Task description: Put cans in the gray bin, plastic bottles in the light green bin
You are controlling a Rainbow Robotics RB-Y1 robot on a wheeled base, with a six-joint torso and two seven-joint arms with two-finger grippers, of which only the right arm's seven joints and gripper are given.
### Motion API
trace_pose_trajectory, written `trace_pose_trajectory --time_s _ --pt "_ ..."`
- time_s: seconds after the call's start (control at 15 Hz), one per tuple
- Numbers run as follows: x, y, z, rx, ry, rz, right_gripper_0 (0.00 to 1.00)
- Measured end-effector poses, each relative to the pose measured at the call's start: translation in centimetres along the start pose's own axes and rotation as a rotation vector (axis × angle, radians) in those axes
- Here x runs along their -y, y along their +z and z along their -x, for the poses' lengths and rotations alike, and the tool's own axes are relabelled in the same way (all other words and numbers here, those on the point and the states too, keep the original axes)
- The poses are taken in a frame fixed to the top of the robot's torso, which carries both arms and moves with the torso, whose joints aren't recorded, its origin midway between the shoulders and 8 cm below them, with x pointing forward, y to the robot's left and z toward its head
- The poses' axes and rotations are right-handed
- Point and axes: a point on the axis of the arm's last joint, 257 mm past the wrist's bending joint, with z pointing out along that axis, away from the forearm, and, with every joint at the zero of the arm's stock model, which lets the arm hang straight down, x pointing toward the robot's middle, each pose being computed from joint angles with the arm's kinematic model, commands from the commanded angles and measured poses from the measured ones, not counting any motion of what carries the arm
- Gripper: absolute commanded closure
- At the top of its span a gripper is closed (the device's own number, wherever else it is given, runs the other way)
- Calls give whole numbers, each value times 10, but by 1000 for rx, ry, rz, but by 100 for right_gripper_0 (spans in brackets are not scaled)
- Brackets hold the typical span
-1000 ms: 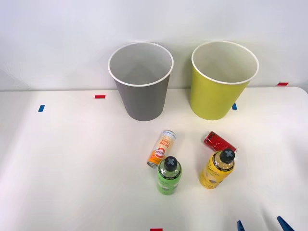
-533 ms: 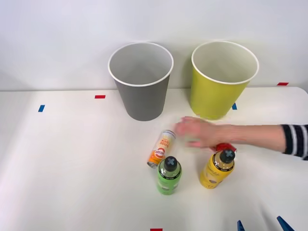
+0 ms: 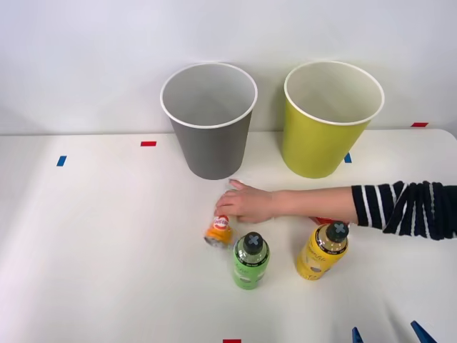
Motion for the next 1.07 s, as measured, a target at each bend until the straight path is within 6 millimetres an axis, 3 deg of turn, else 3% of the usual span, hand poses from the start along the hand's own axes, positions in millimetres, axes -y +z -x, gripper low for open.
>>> trace_pose_trajectory --time_s 1.07 --pt "0 0 0 0 0 0 0"
